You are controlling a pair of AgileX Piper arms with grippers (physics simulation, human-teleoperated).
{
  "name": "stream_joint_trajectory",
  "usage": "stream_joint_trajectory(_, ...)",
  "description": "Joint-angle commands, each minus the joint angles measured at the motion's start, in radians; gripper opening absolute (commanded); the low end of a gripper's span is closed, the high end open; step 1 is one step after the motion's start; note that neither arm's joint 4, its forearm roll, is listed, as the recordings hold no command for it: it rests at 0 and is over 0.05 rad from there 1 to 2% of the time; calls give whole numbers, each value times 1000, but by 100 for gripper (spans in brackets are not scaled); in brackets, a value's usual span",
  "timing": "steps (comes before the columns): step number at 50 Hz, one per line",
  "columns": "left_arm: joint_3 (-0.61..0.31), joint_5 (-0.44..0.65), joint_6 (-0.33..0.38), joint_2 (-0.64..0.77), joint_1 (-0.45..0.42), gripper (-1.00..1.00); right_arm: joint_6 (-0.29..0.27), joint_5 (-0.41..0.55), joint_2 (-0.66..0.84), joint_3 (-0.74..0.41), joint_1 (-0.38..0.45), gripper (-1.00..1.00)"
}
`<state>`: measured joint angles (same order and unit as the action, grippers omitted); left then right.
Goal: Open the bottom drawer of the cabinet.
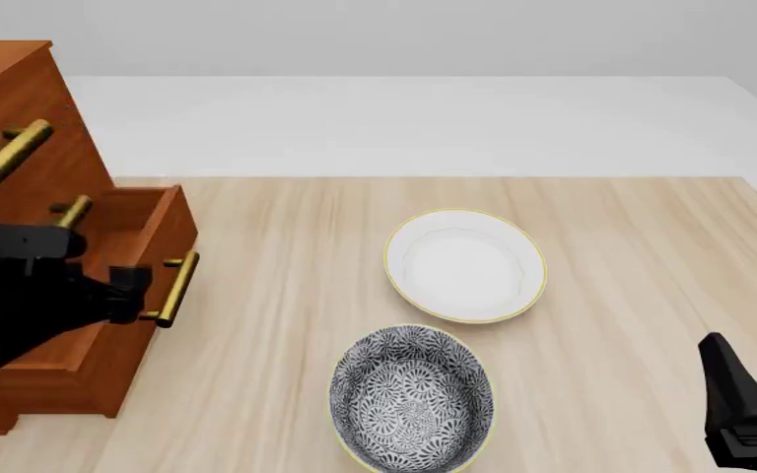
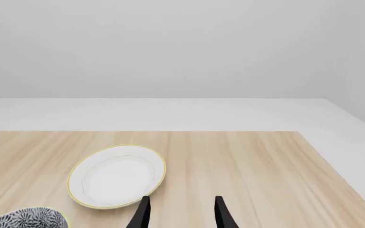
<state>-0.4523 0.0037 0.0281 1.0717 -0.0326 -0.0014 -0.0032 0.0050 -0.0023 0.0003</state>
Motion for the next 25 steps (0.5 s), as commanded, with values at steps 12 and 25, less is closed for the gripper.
stream_joint_trajectory(12, 52, -57, -10, 48, 41, 100, 0, 0, 0, 0, 0, 100)
stream_joint_trajectory(25, 44, -75, -27, 111, 38, 100, 0, 0, 0, 0, 0, 100)
